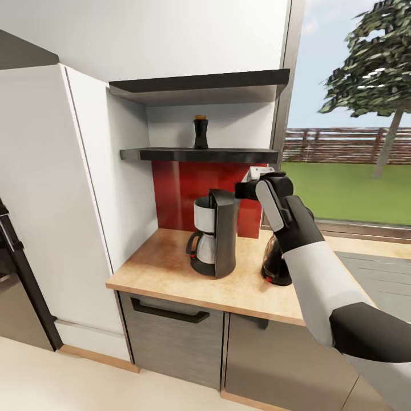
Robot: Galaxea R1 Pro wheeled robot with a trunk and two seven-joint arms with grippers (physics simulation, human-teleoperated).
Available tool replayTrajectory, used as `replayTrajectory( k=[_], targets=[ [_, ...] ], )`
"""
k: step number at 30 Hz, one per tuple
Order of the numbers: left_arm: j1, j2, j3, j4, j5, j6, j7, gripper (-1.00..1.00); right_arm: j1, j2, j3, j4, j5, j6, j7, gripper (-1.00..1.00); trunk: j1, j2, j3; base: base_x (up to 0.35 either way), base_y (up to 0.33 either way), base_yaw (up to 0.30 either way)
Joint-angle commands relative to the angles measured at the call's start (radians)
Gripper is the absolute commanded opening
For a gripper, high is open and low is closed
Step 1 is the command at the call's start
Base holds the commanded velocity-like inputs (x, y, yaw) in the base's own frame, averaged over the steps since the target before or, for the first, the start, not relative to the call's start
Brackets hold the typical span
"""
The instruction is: Set up a coffee station on the kitchen countertop: keep the coffee maker on the countertop, move the bottle of coffee from the kitchen shelf to the counter next to the coffee maker, place a paper coffee filter on top of the coffee maker, put the saucer next to the coffee maker with the coffee cup on the saucer, and place the electric kettle next to the coffee maker.
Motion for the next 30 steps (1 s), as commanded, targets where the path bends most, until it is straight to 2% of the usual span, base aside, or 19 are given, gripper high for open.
replayTrajectory(
  k=[1, 4, 9, 15, 20, 26, 30],
  targets=[
    [0.001, 0.000, 0.004, -0.001, -0.002, 0.011, 0.001, 1.00, 0.000, 0.000, 0.003, -0.006, -0.011, 0.002, -0.013, -1.00, 0.000, 0.000, 0.000, 0.078, 0.036, 0.000],
    [0.000, 0.002, 0.005, -0.002, -0.002, 0.056, 0.001, 1.00, 0.000, -0.002, 0.007, -0.069, -0.010, 0.002, -0.014, -1.00, 0.000, 0.000, 0.000, 0.167, 0.135, 0.000],
    [0.000, 0.003, 0.004, -0.003, -0.002, 0.065, 0.001, 1.00, 0.001, 0.000, 0.010, -0.114, -0.015, 0.002, -0.015, -1.00, 0.000, 0.000, 0.000, 0.232, 0.222, 0.000],
    [0.000, 0.003, 0.003, -0.002, -0.002, 0.065, 0.001, 1.00, 0.001, 0.001, 0.011, -0.117, -0.017, 0.002, -0.015, -1.00, 0.000, 0.000, 0.000, 0.213, 0.262, 0.000],
    [0.001, 0.001, 0.003, -0.002, -0.002, 0.065, 0.002, 1.00, 0.002, 0.003, 0.012, -0.116, -0.019, 0.002, -0.015, -1.00, 0.000, 0.000, 0.000, 0.030, 0.273, 0.000],
    [0.001, 0.001, 0.003, -0.002, -0.002, 0.065, 0.002, 1.00, 0.005, 0.004, 0.012, -0.110, -0.020, 0.003, -0.015, -1.00, 0.000, 0.000, 0.000, 0.002, 0.045, 0.000],
    [0.001, 0.001, 0.003, -0.002, -0.002, 0.065, 0.002, 1.00, 0.007, 0.004, 0.012, -0.101, -0.020, 0.043, -0.014, -1.00, 0.000, 0.000, 0.000, 0.000, 0.001, 0.000]
  ],
)
